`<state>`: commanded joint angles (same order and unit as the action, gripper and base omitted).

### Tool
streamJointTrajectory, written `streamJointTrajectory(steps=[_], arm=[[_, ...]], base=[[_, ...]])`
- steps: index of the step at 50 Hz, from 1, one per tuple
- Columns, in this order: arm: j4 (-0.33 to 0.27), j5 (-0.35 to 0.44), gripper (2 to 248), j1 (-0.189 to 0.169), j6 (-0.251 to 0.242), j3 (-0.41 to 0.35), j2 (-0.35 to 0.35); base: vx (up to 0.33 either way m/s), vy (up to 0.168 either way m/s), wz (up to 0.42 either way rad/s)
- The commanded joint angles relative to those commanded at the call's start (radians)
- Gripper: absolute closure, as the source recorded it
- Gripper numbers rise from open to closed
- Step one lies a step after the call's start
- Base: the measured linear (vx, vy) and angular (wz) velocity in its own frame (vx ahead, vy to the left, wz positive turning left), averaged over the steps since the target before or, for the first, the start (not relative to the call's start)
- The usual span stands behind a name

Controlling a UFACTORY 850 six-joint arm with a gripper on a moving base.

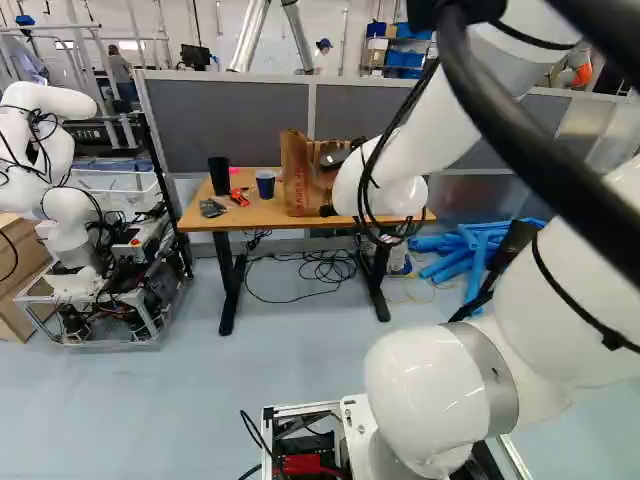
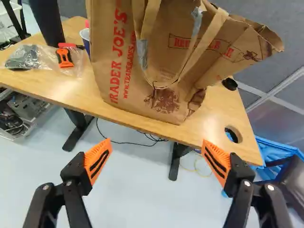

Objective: Pick up the bag on the ground and place it on the table

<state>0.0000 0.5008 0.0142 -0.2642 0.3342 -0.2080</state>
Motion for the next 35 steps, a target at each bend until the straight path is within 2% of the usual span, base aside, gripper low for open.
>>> streamJointTrajectory(steps=[20, 35], arm=[[0.0, 0.161, 3, -0.006, 0.115, -0.107, -0.031], [0.0, 0.251, 3, -0.01, 0.178, -0.166, -0.048]], base=[[0.0, 0.0, 0.0], [0.0, 0.0, 0.0]])
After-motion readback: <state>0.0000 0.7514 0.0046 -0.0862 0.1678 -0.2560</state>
